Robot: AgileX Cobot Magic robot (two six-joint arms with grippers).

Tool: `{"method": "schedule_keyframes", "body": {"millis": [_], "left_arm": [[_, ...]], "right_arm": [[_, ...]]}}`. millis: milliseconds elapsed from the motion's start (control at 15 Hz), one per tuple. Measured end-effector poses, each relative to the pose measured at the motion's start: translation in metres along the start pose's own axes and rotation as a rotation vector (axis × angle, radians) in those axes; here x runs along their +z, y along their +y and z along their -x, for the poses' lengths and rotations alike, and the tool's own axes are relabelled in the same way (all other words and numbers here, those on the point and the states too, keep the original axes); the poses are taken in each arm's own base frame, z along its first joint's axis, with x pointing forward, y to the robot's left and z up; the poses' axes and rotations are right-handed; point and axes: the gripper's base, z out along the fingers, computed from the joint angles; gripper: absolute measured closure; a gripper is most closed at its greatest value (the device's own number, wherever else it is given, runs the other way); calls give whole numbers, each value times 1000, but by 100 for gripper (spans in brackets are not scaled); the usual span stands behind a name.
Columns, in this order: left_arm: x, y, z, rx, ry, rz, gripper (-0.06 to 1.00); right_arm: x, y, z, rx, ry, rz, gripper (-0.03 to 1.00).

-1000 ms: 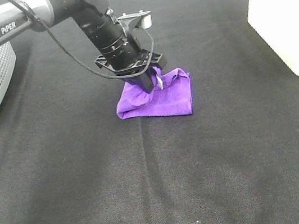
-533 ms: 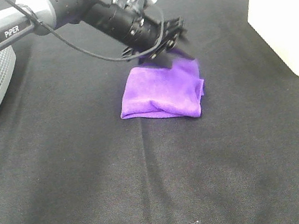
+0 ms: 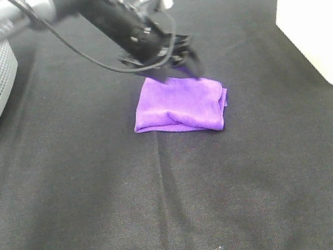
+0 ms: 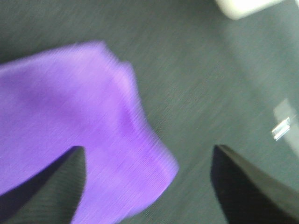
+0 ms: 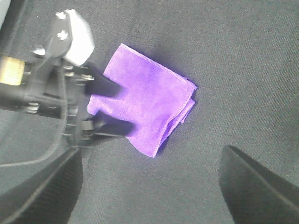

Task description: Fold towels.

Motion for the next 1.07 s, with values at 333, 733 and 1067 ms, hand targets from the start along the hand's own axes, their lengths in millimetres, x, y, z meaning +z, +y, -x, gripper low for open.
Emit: {"method": "schedule_keyframes", "body": {"millis": [333, 733, 1067], "left_arm": [[-87, 8, 7, -26, 19, 398, 18], [-269, 27, -43, -256, -169, 569, 18], [-355, -25, -173, -336, -206, 656, 18]], "right_arm": [[-23, -9, -28, 22, 29, -130, 20], [-77, -51, -70, 197, -34, -218, 20], [-111, -13, -170, 187, -33, -209, 20]]}}
